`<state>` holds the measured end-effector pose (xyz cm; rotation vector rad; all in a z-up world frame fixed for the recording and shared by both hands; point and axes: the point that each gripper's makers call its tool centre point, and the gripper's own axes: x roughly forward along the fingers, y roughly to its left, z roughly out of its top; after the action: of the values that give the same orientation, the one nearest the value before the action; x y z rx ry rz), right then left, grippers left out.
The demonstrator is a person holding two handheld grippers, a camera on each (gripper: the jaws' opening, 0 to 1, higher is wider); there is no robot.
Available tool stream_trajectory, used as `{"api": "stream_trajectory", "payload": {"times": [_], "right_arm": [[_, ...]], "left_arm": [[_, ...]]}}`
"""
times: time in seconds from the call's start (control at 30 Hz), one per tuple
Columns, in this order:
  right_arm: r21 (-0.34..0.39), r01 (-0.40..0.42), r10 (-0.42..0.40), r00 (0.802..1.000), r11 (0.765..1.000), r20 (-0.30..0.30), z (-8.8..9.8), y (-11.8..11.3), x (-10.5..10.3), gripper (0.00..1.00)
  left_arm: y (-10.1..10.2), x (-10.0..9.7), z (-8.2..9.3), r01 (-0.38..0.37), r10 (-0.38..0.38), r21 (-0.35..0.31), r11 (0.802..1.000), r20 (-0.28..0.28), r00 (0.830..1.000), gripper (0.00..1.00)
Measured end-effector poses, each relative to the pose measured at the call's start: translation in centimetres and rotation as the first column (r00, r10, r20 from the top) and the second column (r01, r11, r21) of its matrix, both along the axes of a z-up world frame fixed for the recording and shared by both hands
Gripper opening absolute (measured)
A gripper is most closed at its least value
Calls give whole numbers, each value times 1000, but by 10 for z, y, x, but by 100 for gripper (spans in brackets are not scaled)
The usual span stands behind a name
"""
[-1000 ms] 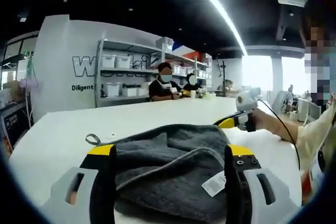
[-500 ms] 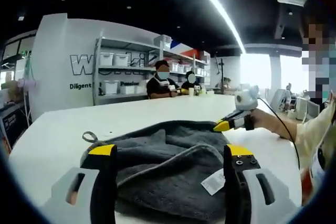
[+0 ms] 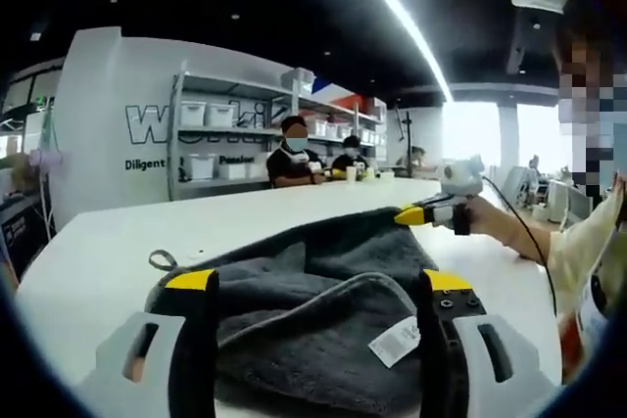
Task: Fold the towel on the table until its edges align and the towel forms a compact rectangular stack.
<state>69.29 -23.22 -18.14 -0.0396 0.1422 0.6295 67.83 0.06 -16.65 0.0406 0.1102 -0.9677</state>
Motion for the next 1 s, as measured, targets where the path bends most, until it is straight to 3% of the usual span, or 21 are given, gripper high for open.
{"api": "stream_trajectory", "payload": {"times": [0.43, 0.8, 1.0], "right_arm": [[-42, 134, -130, 988, 990, 86, 16, -37, 8, 0], [-36, 222, -219, 972, 974, 81, 11, -63, 16, 0], [-75, 270, -263, 960, 960, 91, 7, -75, 19, 0]], "left_arm": [[-3, -1, 1, 18, -18, -5, 1000, 1, 1000, 81], [-3, -1, -1, 21, -21, 0, 1000, -5, 1000, 80], [-4, -3, -1, 26, -26, -3, 1000, -9, 1000, 79]]}}
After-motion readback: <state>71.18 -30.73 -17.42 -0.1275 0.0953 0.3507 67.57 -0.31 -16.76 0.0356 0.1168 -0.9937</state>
